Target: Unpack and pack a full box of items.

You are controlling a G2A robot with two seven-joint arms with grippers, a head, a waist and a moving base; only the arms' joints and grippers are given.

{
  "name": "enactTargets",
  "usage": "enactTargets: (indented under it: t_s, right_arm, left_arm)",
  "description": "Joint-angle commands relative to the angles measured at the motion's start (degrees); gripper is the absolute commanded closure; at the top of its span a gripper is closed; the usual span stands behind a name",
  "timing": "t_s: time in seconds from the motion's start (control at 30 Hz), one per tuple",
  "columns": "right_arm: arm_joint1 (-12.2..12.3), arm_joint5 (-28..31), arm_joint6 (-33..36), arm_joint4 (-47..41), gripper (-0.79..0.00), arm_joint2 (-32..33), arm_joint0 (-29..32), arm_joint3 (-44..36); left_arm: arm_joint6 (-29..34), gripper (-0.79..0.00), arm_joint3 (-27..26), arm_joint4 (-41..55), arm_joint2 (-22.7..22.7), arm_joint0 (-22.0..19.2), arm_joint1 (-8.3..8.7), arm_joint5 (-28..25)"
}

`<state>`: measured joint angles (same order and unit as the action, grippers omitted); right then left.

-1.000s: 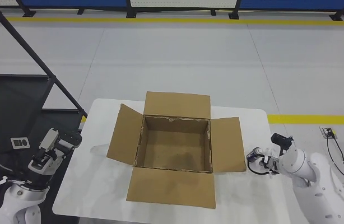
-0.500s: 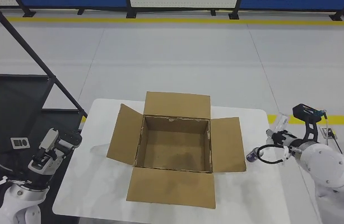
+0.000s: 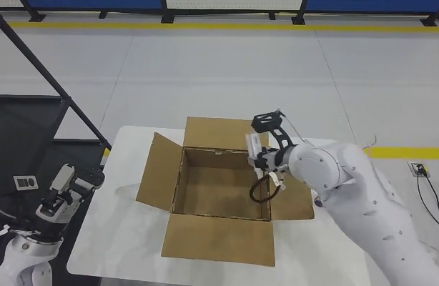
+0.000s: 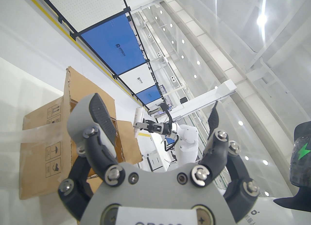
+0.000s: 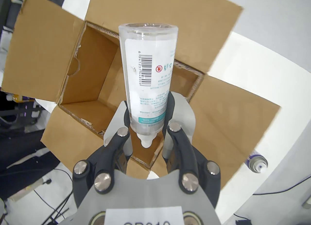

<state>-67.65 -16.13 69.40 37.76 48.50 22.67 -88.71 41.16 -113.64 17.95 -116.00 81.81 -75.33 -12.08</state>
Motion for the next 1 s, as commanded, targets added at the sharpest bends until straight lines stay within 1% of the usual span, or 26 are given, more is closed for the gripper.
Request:
enactTargets:
  t_s: [0.0, 0.13, 0.3, 0.57, 0.63, 0.73, 0.77, 0.8, 0.97]
  right_arm:
    - [-2.6, 0.6, -1.2, -2.3, 0.0, -7.0, -4.5, 7.5]
    - [-8.0, 5.0, -3.7, -7.7, 0.0, -16.1, -9.9, 19.8]
    - [-14.3, 9.6, -6.8, -12.0, 0.0, -23.4, -12.9, 32.4]
    - [-23.8, 13.7, -11.3, -15.3, 0.0, -29.5, -14.3, 50.1]
    - [-26.0, 13.3, -11.3, -15.0, 0.0, -30.6, -14.6, 54.1]
    - [-28.7, 14.8, -11.5, -16.1, 0.0, -31.1, -14.9, 59.2]
    - [-29.5, 15.3, -11.6, -16.4, -0.108, -31.1, -15.0, 60.6]
    - [-30.2, 16.1, -11.6, -16.6, -0.172, -31.1, -15.2, 62.0]
    - [-32.9, 18.0, -11.4, -16.7, -0.369, -31.2, -15.9, 67.3]
  left_arm:
    - [-1.3, -0.785, 0.0, 0.0, -0.2, 0.4, 0.09, -0.1]
    - [-2.7, -0.785, 0.4, -0.1, -1.2, 0.7, 0.39, -0.1]
    - [-2.9, -0.785, 0.4, -0.3, -1.3, 0.7, 0.48, -0.1]
    - [-2.9, -0.785, 0.4, -0.3, -1.3, 0.7, 0.48, -0.1]
    - [-2.9, -0.785, 0.4, -0.3, -1.3, 0.7, 0.48, -0.1]
    - [-2.9, -0.785, 0.4, -0.3, -1.3, 0.7, 0.48, -0.1]
    - [-2.9, -0.785, 0.4, -0.3, -1.3, 0.7, 0.48, -0.1]
    - [-2.9, -0.785, 0.4, -0.3, -1.3, 0.7, 0.48, -0.1]
    - [-2.9, -0.785, 0.4, -0.3, -1.3, 0.7, 0.48, -0.1]
